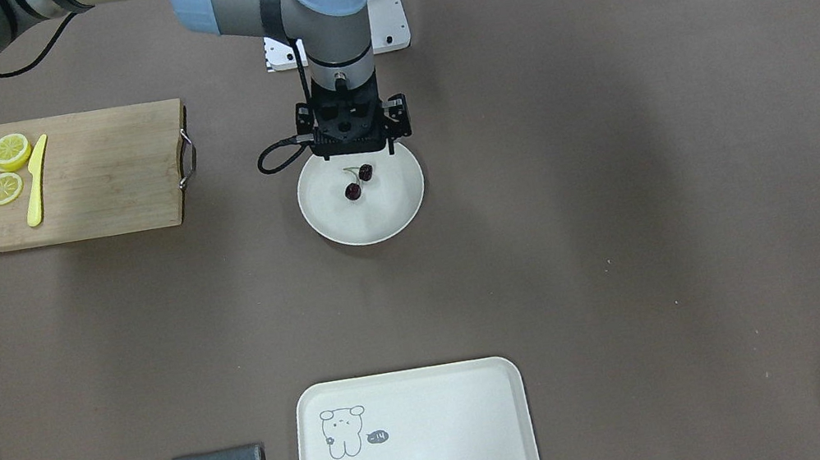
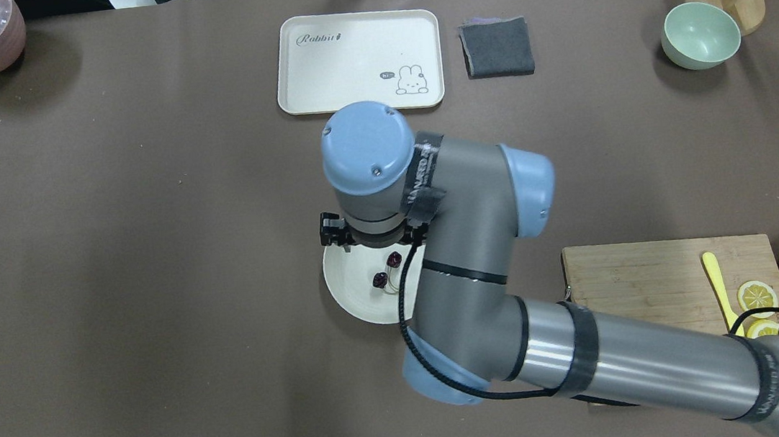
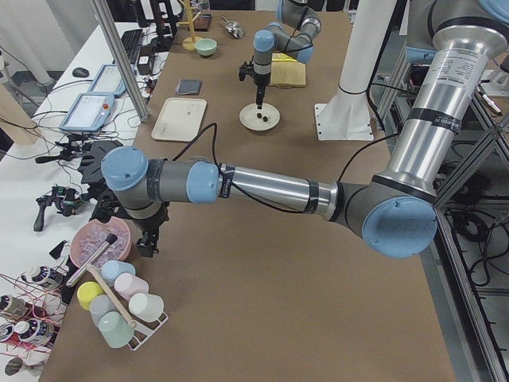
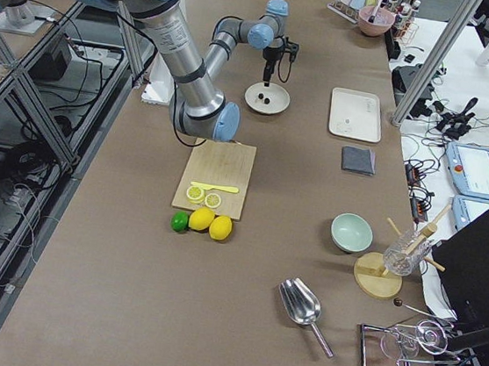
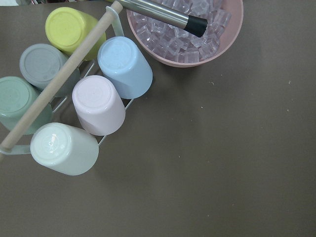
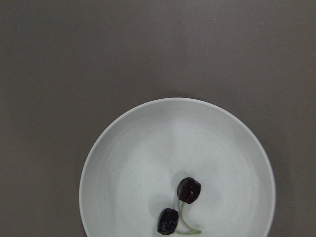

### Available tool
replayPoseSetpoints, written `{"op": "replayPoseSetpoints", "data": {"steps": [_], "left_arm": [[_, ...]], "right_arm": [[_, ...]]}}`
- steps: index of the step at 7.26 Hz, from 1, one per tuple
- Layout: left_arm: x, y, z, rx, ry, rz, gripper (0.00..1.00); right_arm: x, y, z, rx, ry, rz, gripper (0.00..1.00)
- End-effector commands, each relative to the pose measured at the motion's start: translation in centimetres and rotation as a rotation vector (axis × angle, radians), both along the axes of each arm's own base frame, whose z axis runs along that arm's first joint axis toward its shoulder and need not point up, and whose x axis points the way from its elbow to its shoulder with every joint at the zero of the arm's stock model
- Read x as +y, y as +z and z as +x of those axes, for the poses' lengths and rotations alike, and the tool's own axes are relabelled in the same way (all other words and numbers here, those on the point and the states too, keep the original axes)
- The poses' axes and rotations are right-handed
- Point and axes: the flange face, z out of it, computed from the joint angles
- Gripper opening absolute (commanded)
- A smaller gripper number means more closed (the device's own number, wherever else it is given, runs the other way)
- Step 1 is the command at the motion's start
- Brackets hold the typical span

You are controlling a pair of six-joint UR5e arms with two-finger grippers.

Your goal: Place red cherry on plate

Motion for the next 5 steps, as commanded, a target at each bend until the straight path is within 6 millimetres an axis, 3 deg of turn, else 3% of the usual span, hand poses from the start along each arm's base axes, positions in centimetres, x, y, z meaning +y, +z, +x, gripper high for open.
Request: {"op": "replayPoseSetpoints", "data": {"steps": [1,2,3,5], "left_arm": [[0.1,-0.4,0.0,0.0,0.005,0.015,0.98],[0.1,-0.7,0.0,0.0,0.007,0.025,0.98],[0.0,-1.5,0.0,0.002,0.007,0.039,0.98],[-0.8,-2.3,2.3,0.007,0.042,0.049,0.98]], "right_arm": [[-0.1,2.9,16.1,0.012,0.025,0.001,1.0],[-0.2,5.8,22.3,0.031,0.017,-0.007,1.0],[-0.7,8.9,26.4,0.073,0.005,0.02,1.0],[-2.4,15.8,32.9,0.125,-0.087,0.028,1.0]]}}
